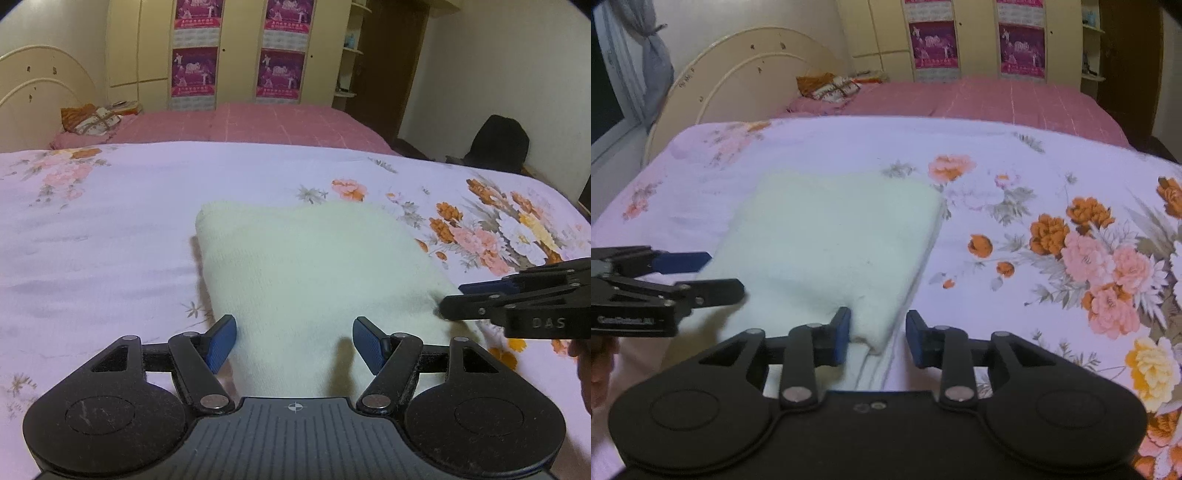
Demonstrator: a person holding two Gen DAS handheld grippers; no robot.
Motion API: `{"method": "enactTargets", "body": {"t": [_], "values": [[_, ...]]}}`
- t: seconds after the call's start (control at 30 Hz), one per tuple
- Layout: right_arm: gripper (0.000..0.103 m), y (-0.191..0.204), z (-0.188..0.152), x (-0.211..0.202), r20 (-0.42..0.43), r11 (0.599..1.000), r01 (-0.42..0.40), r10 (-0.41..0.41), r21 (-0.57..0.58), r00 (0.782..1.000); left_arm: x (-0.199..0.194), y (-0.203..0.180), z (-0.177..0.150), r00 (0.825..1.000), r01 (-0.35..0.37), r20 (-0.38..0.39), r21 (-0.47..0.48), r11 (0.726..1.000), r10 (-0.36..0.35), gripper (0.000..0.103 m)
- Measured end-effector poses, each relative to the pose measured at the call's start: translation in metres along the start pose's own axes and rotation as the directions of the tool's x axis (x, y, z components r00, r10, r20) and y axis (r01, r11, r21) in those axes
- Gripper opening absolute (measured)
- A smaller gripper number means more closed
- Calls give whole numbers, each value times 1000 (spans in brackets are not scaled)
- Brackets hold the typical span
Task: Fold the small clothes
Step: 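Open both tools and release the folded sweater on the bedspread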
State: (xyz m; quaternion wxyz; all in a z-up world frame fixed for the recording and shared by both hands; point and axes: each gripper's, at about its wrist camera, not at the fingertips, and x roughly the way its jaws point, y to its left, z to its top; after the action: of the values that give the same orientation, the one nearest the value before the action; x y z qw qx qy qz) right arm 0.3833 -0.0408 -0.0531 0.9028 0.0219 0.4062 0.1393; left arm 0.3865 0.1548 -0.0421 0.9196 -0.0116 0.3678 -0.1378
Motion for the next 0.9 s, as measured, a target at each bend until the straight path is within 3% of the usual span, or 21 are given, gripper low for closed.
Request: {"method": "enactTargets", "body": {"t": [0.2,0.37,0.47,0.67,0.7,0.73,0.77,0.8,0.83,0.9], "values": [[29,6,-15,-30,19,999,-43,43,-20,999,-26,-1,-33,999,-41,7,2,999,41,69],[29,13,-44,-35,-33,997,-65,64,-39,997,-31,-1,-69,998,-47,-43,-23,999,46,69],[30,14,-59,-27,-83,998,-40,36,-39,996,-36,-4,-77,997,-62,-41,-33,998,61,69],[32,8,-70,-31,-73,999,-36,39,39,997,-48,-16,-89,994,-110,-27,-54,992,109,71],[36,7,-70,-34,-68,998,-29,33,52,997,-53,-17,-90,992,-127,-24,-67,990,126,76],[40,7,-70,-38,-59,998,-18,21,65,998,-57,-19,-91,987,-158,-19,-72,985,157,97],[58,7,-71,-45,-41,997,7,-4,74,999,-61,-20,-92,983,-186,-11,-69,980,186,103],[78,7,-71,-51,-18,996,31,-30,79,999,-66,-23,-93,978,-209,-1,-63,976,209,103],[83,9,-74,-60,13,995,53,-55,85,998,-71,-25,-95,978,-211,-5,-65,975,211,103],[81,9,-79,-72,31,994,62,-65,89,997,-80,-30,-96,977,-212,-1,-83,974,213,103]]}}
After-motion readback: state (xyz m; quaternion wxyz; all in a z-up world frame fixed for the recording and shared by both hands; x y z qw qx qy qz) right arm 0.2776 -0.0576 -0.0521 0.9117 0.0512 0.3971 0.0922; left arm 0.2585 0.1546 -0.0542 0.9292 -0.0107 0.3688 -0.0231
